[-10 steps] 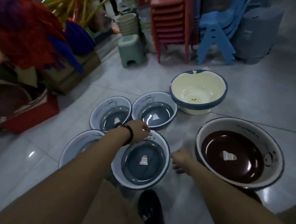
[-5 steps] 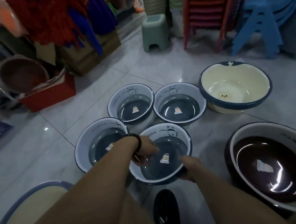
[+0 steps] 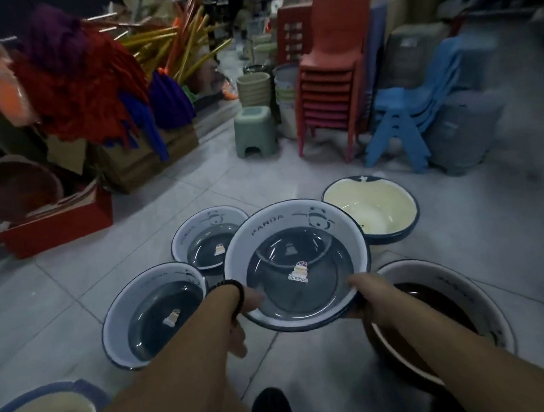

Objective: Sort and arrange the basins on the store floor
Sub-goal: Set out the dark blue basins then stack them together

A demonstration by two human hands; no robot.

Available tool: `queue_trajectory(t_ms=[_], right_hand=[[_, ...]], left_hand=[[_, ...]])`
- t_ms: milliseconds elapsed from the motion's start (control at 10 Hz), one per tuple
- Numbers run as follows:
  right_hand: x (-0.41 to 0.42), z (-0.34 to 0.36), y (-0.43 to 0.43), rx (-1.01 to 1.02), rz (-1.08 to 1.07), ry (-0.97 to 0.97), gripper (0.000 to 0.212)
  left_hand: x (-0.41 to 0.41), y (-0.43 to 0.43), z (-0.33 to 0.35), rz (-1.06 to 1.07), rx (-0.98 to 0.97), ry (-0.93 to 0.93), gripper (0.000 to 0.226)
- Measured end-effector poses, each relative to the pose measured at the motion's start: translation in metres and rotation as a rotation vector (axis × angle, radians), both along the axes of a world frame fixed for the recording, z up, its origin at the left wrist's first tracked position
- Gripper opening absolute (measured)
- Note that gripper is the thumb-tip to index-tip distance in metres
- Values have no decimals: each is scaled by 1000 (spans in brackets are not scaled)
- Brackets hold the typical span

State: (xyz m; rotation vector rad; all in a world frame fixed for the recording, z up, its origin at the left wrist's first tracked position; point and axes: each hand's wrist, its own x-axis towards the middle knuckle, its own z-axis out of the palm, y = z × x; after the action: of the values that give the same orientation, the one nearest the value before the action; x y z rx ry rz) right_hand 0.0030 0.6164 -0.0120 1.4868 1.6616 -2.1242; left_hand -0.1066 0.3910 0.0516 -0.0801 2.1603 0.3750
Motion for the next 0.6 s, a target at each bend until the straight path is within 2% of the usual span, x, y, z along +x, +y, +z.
queue_trajectory(t_ms=[100,200,300,400,500,600], right_hand=[[35,18,19,2,25,26,19],[71,40,45,-7,166,-20,23],[103,49,95,128,108,-53,33],[124,38,161,265,-137,-14,34],[147,7,205,322,-269,-31,32],[167,-12,210,262,-364,-65,22]], left_hand=[[22,36,4,218,247,48,64],[31,72,7,602,576,174,73],[58,103,18,669,676,208,54],[77,129,3,486,648,321,65],[82,156,-11,245,610,440,48],[67,194,-20,77,564,487,39]])
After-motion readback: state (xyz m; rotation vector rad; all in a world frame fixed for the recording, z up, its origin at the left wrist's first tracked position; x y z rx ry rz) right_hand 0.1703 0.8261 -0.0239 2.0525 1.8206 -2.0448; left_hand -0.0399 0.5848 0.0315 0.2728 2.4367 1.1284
